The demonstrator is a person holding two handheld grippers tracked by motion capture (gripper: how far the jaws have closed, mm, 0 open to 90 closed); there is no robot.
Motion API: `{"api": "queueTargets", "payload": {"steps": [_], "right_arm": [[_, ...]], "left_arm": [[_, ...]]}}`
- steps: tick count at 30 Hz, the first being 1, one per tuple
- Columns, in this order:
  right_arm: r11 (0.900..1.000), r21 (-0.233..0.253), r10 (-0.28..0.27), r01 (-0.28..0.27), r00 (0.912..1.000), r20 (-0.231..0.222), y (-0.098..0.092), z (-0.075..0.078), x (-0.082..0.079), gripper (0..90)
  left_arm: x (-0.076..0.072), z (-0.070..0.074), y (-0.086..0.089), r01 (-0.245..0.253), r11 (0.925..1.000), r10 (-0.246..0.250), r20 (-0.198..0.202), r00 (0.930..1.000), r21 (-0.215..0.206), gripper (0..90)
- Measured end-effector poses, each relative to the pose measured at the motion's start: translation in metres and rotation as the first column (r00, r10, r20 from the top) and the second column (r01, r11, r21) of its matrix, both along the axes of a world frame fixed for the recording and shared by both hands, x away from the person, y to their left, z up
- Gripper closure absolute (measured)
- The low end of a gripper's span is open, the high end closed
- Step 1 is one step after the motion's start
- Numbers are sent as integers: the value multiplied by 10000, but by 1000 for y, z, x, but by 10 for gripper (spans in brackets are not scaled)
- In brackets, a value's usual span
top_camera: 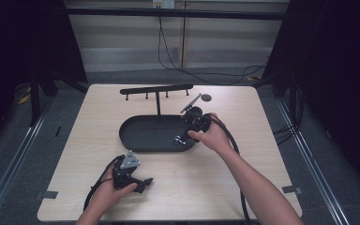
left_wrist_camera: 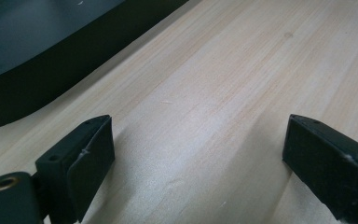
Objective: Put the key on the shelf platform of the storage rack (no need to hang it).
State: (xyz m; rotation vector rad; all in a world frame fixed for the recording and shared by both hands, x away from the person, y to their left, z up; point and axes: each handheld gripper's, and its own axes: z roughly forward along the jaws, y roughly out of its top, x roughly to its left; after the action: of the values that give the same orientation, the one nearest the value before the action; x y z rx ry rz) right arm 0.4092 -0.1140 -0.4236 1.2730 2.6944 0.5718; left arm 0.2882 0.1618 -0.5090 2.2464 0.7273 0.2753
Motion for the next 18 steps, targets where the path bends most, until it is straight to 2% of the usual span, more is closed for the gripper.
{"api": "queueTargets", "payload": {"steps": [18], "right_arm": [[9996,212,-200,195,9995,228,-21,6,-13,301]], "left_arm": [[0,0,0,8,10000,-8,23,10000,21,87]]}}
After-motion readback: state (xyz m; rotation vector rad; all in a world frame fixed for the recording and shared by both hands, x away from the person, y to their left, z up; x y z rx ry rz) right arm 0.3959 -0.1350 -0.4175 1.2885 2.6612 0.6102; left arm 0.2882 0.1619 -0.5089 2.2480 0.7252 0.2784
